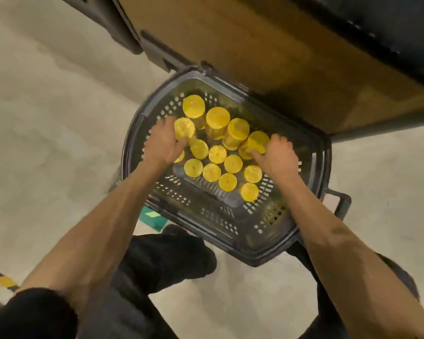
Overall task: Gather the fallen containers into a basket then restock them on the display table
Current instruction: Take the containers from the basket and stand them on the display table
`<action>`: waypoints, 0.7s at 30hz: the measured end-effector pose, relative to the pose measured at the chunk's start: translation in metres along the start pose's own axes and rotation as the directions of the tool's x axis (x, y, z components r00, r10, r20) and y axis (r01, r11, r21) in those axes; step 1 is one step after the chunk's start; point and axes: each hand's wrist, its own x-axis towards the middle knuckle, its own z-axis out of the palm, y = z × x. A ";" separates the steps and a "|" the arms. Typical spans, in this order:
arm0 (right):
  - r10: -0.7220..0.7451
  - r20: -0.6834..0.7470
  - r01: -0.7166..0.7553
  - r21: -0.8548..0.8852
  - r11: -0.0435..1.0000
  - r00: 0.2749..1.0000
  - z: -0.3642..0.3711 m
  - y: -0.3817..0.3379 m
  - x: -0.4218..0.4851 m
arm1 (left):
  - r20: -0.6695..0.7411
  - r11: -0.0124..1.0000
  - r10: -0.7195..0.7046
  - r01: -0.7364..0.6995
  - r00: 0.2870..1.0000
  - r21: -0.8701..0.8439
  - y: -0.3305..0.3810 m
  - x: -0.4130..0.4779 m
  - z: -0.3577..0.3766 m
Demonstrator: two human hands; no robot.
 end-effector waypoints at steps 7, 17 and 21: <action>0.077 -0.076 -0.075 0.032 0.997 0.994 0.056 0.002 0.035 | -0.047 0.999 0.032 -0.033 0.998 -0.015 -0.013 0.036 0.054; 0.122 -0.200 -0.089 0.165 0.982 0.972 0.063 0.004 0.027 | -0.203 0.999 -0.004 0.013 0.979 0.041 -0.015 0.028 0.057; 0.132 -0.222 -0.066 0.283 0.957 0.966 0.023 0.005 -0.015 | -0.209 0.999 0.037 -0.037 0.977 0.001 0.007 -0.010 0.019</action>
